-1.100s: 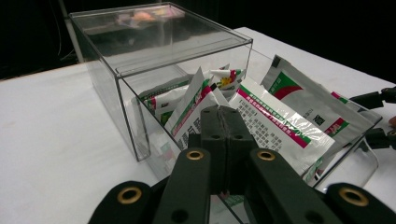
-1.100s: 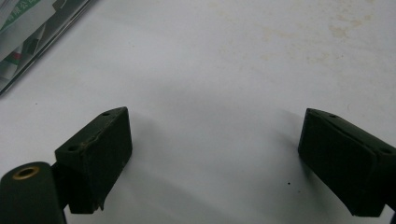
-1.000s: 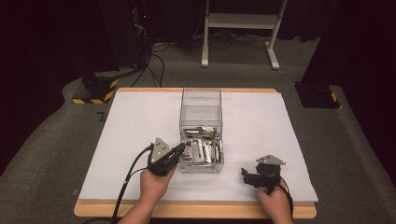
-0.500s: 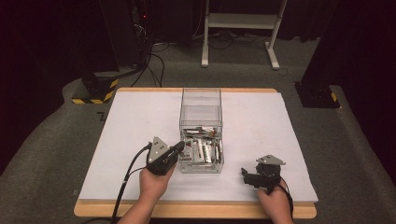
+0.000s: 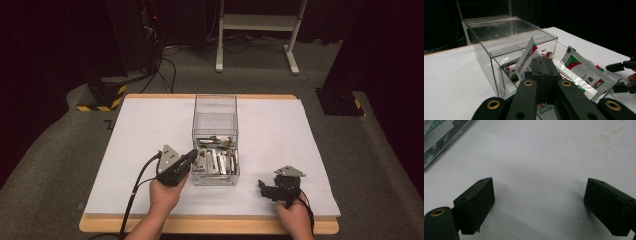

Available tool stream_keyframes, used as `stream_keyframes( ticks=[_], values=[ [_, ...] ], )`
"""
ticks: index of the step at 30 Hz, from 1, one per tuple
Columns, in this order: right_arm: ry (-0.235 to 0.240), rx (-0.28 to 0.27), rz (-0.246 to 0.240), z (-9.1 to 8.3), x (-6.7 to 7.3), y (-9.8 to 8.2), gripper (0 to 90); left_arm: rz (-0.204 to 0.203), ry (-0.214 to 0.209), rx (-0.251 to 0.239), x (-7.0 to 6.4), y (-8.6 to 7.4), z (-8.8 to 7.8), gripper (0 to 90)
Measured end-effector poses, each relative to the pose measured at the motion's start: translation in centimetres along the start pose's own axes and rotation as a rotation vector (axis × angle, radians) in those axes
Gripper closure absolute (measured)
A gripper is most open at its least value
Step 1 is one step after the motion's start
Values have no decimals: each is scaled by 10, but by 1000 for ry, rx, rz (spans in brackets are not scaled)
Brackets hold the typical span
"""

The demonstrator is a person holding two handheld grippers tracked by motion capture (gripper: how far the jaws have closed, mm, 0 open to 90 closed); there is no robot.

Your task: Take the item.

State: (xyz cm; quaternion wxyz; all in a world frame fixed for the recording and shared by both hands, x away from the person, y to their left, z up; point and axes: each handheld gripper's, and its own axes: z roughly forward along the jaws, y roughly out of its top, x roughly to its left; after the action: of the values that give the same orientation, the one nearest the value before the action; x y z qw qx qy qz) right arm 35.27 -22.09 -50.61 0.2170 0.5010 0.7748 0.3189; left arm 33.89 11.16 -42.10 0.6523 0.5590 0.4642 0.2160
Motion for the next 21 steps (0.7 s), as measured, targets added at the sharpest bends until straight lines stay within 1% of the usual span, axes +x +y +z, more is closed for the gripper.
stream_keyframes(
  ticks=[5, 9, 10, 14, 15, 21],
  values=[
    [0, 0, 0, 0, 0, 0, 96, -1, -4, -13, -1, 3, -1, 894],
    [0, 0, 0, 0, 0, 0, 96, -11, -6, -22, 0, 6, -1, 894],
    [0, 0, 0, 0, 0, 0, 96, -6, -7, -21, 0, 7, -2, 894],
    [0, -1, 0, 0, 0, 0, 96, -10, -12, -32, -1, 9, -3, 894],
    [0, 0, 0, 0, 0, 0, 96, -5, -14, -33, -1, 10, -3, 894],
    [-1, -1, 0, 0, 0, 0, 96, -12, -23, -54, -3, 17, -6, 894]
  ],
)
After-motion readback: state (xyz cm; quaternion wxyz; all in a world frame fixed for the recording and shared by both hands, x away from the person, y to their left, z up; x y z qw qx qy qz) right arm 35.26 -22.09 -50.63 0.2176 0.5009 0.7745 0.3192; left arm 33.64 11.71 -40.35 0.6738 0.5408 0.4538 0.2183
